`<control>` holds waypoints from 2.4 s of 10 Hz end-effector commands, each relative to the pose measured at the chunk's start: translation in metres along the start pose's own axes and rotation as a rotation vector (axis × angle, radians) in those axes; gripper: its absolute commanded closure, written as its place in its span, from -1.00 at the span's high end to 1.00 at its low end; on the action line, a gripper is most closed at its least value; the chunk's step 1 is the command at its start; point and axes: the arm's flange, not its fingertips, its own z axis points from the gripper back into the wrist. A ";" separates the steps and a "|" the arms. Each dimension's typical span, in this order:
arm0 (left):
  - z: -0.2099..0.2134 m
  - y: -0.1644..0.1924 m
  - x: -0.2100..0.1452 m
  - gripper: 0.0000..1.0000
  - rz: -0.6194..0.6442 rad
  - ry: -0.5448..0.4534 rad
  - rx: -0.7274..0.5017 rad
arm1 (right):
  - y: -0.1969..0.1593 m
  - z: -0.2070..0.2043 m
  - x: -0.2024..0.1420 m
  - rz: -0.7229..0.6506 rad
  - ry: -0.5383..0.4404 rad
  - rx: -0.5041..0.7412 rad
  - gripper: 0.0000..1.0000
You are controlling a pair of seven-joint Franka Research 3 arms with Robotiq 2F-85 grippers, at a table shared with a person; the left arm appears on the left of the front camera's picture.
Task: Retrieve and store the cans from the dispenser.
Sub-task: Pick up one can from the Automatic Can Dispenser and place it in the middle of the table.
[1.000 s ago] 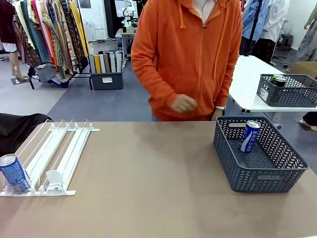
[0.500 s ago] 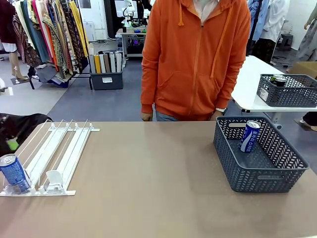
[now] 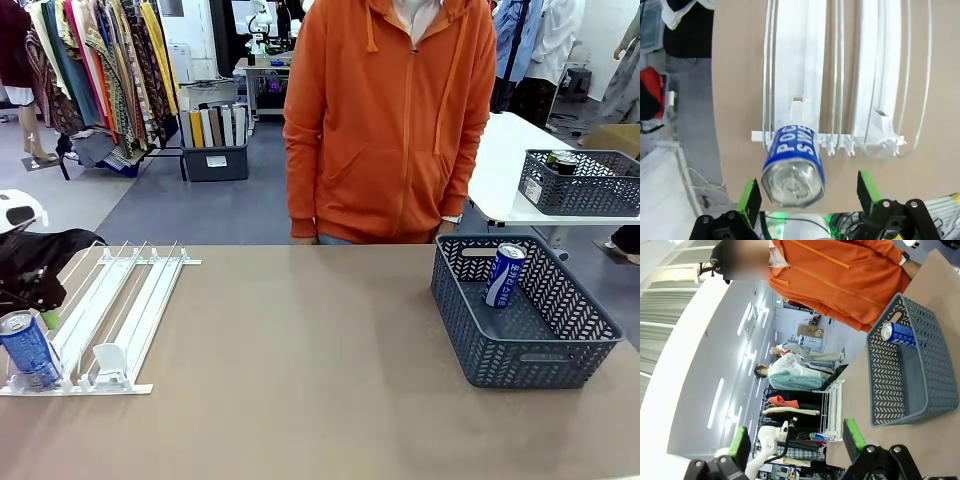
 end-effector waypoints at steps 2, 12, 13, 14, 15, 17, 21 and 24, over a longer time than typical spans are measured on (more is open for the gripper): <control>-0.026 0.003 -0.007 1.00 0.049 -0.024 0.042 | 0.004 -0.002 0.004 0.010 -0.010 0.020 1.00; -0.028 0.007 -0.004 -1.00 0.051 0.016 0.047 | 0.004 -0.002 0.004 0.010 -0.010 0.020 1.00; -0.027 0.008 -0.004 -1.00 0.055 0.009 0.054 | 0.004 -0.002 0.004 0.010 -0.010 0.020 1.00; -0.028 0.008 -0.003 -1.00 0.058 0.009 0.051 | 0.004 -0.002 0.004 0.010 -0.010 0.020 1.00; -0.028 0.008 -0.003 -1.00 0.056 0.011 0.057 | 0.004 -0.002 0.004 0.010 -0.010 0.020 1.00; -0.026 0.006 -0.004 -1.00 0.050 0.006 0.058 | 0.004 -0.002 0.004 0.010 -0.010 0.020 1.00; 0.082 0.006 -0.021 -1.00 0.013 -0.136 0.042 | 0.004 -0.002 0.004 0.010 -0.010 0.020 1.00; 0.190 0.018 -0.055 -1.00 -0.013 -0.205 -0.011 | 0.004 -0.002 0.004 0.010 -0.010 0.020 1.00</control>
